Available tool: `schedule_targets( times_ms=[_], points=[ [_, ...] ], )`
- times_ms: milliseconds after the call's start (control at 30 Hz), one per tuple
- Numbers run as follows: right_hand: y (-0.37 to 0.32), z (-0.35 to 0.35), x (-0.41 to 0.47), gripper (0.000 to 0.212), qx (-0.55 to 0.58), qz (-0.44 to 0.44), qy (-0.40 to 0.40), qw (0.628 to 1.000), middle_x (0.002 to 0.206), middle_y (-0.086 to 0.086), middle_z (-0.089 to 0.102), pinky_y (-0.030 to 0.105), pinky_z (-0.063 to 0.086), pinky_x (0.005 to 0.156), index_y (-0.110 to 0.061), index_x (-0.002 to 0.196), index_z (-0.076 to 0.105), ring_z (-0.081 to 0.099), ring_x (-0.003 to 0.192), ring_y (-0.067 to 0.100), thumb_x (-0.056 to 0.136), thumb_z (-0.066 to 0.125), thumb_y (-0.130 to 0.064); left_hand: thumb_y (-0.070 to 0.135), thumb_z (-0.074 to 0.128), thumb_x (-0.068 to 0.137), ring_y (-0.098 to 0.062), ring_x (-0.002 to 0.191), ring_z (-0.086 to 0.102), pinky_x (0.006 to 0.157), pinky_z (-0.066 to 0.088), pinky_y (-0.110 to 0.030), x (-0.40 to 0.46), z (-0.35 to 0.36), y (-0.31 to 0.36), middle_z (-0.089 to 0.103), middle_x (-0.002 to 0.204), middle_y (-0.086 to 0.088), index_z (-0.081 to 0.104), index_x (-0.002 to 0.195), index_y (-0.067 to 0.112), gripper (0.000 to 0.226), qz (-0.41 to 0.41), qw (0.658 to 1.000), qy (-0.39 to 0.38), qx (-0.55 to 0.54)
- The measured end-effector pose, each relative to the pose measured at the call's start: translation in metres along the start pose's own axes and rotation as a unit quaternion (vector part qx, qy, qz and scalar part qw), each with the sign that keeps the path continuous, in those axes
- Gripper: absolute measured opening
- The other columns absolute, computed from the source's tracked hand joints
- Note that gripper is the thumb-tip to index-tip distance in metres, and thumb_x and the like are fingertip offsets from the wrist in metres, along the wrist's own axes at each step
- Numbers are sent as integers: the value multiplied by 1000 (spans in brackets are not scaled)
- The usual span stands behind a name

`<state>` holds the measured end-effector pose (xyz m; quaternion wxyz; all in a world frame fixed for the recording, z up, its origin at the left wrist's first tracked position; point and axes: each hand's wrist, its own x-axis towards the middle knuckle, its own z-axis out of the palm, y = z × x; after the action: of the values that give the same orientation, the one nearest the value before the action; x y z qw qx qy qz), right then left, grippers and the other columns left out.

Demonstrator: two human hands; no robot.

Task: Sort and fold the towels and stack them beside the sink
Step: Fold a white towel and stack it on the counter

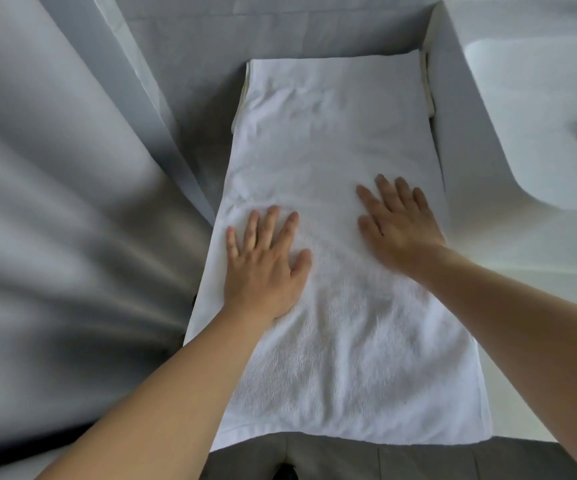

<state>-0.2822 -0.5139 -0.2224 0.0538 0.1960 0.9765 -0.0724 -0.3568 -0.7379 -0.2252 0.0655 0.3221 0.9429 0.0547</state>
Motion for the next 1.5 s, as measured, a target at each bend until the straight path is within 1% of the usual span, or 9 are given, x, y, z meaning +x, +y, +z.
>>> schedule_targets(
  times_ms=[133, 400, 800, 967, 1067, 1133, 1200, 1367, 1500],
  points=[
    [-1, 0, 2, 62, -2, 11, 2, 1000, 164, 0, -10, 43, -9, 121, -35, 155, -7, -12, 150, 25, 98, 11, -50, 63, 0, 89, -19, 151, -18, 119, -13, -54, 2, -3, 1, -16, 165, 9, -9, 155, 40, 71, -3, 1000, -20, 12],
    [-1, 2, 3, 69, -30, 27, 0, 999, 164, 0, -10, 54, -13, 117, -39, 154, -6, -13, 150, 30, 88, 0, -58, 46, 19, 102, -19, 152, -15, 120, -13, -52, 60, -23, 8, -12, 166, 5, -3, 158, 32, 61, 45, 999, -5, -5],
    [2, 0, 5, 67, -7, 33, 7, 999, 165, -3, -7, 53, -9, 119, -41, 154, -2, -10, 150, 27, 90, 8, -58, 61, -5, 93, -18, 148, -28, 120, -15, -50, 39, -13, -21, -27, 162, 7, -17, 155, 33, 70, 66, 995, -58, 43],
    [2, -7, -1, 69, 29, 20, -15, 999, 165, -2, -5, 47, -13, 119, -34, 156, 4, -11, 151, 24, 90, 6, -55, 57, 1, 96, -21, 151, -19, 120, -13, -50, 34, -19, -20, -17, 165, 4, -9, 157, 28, 69, 57, 994, -78, 44],
    [-5, -13, -28, 64, 95, 5, 60, 994, 162, 3, 18, 44, -1, 122, -23, 152, 27, 13, 150, 23, 94, 15, -47, 42, 25, 100, -33, 143, 30, 119, 19, -50, 13, -33, -5, 33, 154, -11, 33, 149, 11, 58, 116, 993, 12, -13],
    [-9, -15, -59, 54, 121, -49, 130, 983, 149, 6, 41, 41, 21, 116, -17, 140, 46, 39, 136, 26, 95, 27, -40, 35, 38, 96, -28, 93, 55, 85, 44, -42, -22, -39, -1, 57, 107, -8, 56, 112, 7, 36, 215, 965, 116, -98],
    [-8, -13, -88, 41, 110, -135, 147, 974, 126, 7, 56, 38, 36, 100, -12, 123, 58, 54, 113, 29, 94, 37, -33, 31, 46, 94, -16, 68, 42, 63, 38, -31, -63, -43, 0, 48, 83, 2, 52, 90, 12, 21, 306, 936, 88, -149],
    [-1, -10, -138, 25, 86, -283, 76, 952, 88, 4, 53, 38, 47, 67, -8, 91, 58, 50, 70, 25, 95, 43, -28, 75, 48, 80, -7, 80, 33, 72, 33, -24, -119, -27, -3, 35, 94, 15, 43, 92, 29, 48, 415, 904, -98, 7],
    [-2, -13, -153, 29, 74, -323, 52, 942, 78, 0, 51, 33, 44, 56, -10, 82, 57, 43, 60, 19, 96, 43, -32, 46, 65, 80, -10, 86, 39, 75, 34, -27, -114, -26, 4, 35, 97, 14, 42, 91, 31, 29, 406, 905, -126, 14]
  ],
)
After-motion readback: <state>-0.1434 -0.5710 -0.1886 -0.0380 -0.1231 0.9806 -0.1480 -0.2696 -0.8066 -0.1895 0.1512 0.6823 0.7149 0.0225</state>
